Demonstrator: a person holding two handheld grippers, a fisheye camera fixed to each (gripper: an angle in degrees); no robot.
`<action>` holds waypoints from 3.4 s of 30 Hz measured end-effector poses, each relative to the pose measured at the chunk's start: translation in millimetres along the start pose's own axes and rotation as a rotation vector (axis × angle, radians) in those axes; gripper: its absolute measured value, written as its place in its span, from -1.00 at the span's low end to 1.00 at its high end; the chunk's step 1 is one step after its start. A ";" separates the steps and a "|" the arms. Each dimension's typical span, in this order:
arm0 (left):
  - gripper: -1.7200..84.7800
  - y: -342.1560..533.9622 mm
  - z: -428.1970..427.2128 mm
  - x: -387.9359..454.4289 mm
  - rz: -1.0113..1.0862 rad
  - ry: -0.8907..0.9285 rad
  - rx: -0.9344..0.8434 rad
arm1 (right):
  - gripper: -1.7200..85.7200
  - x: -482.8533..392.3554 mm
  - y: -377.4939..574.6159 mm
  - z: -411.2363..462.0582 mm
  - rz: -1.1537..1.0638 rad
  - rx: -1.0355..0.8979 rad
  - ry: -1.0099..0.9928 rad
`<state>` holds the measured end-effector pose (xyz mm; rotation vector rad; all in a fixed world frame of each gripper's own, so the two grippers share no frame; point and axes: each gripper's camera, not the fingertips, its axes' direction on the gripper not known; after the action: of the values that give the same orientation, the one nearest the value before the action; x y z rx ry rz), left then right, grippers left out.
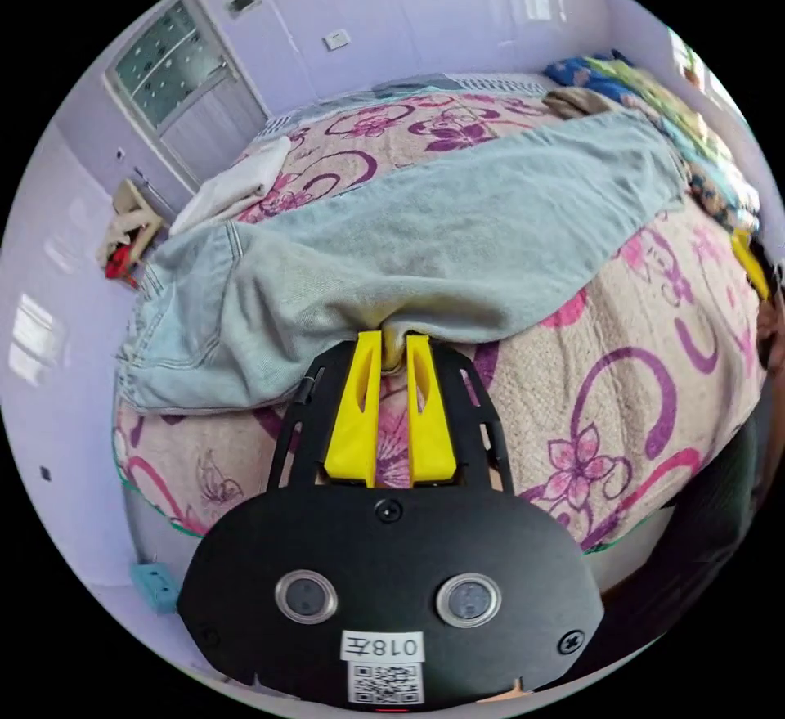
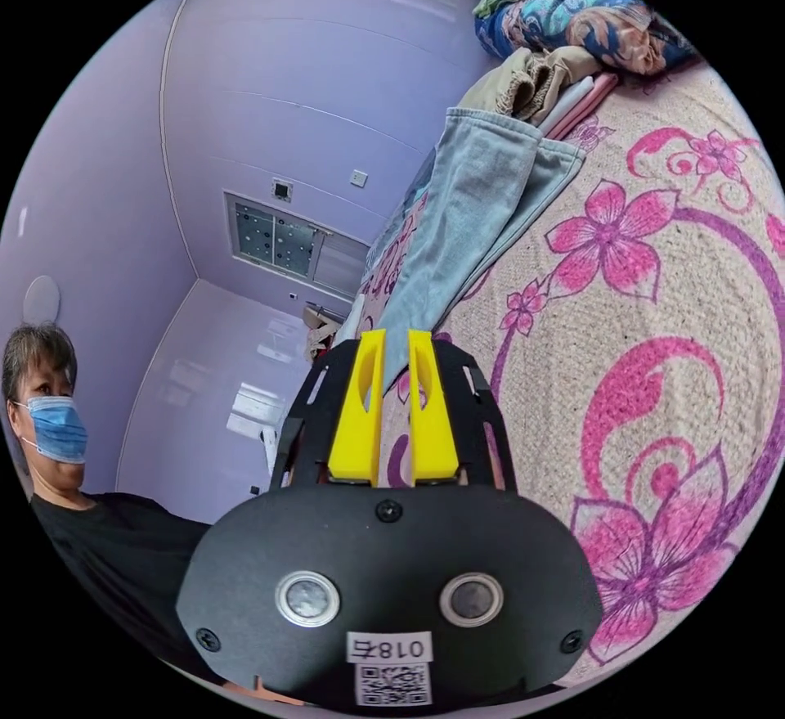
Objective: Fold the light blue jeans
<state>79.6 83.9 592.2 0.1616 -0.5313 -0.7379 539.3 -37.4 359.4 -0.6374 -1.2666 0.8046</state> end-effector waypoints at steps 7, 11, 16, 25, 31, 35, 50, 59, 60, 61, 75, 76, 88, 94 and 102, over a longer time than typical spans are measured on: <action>-0.96 6.2 -22.4 -86.6 -0.225 0.313 0.070 | -0.65 20.2 -63.8 10.9 0.036 0.006 0.178; -0.96 4.2 -29.2 -107.1 -0.213 0.351 0.057 | -0.66 31.3 -96.7 6.7 0.053 0.108 0.167; -0.96 6.4 -24.3 -123.3 -0.212 0.364 0.032 | -0.65 62.2 -119.9 -0.3 0.271 0.123 0.222; -0.96 15.7 -11.3 -154.1 -0.222 0.388 0.050 | -0.71 99.6 -131.9 6.4 0.286 0.108 0.018; -0.96 24.0 -5.5 -168.0 -0.211 0.389 0.056 | -0.68 82.2 -128.8 -5.4 0.240 0.048 0.155; -0.96 27.3 5.8 -176.0 -0.205 0.386 0.051 | -0.68 78.9 -126.5 -5.5 0.222 -0.001 0.220; -0.95 38.4 35.8 -203.4 -0.235 0.387 0.052 | -0.72 99.1 -108.4 34.2 0.173 0.070 0.027; -0.96 41.7 5.2 -220.9 -0.123 0.388 0.083 | -0.94 25.3 -82.3 26.6 0.001 0.054 0.249; -0.97 42.4 -0.7 -223.7 -0.110 0.386 0.085 | -0.94 6.6 -76.4 18.3 -0.048 0.044 0.257; -0.97 45.0 -13.2 -229.8 -0.085 0.384 0.088 | -0.94 -10.7 -68.4 6.4 -0.092 0.037 0.249; -0.91 155.6 79.2 -204.0 0.039 0.364 -0.267 | -0.94 55.1 148.2 -73.7 0.264 0.060 0.273; -0.89 156.3 71.3 -211.4 0.048 0.392 -0.235 | -0.94 45.4 149.8 -71.4 0.222 0.081 0.261; -0.80 251.7 43.4 -381.9 -0.354 0.430 0.093 | -0.83 -21.8 197.3 -57.8 0.003 0.094 0.499; -0.67 267.3 110.8 -480.6 -0.707 0.435 0.275 | -0.78 -117.9 168.9 123.5 -0.429 -0.221 0.285; -0.61 258.5 192.5 -521.8 -0.813 0.417 0.160 | -0.77 -208.4 194.6 453.7 -0.840 -0.660 0.222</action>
<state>-186.0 635.5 629.9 0.6902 -0.1028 -1.4084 40.2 -101.5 175.5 -0.6025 -1.4201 -0.3889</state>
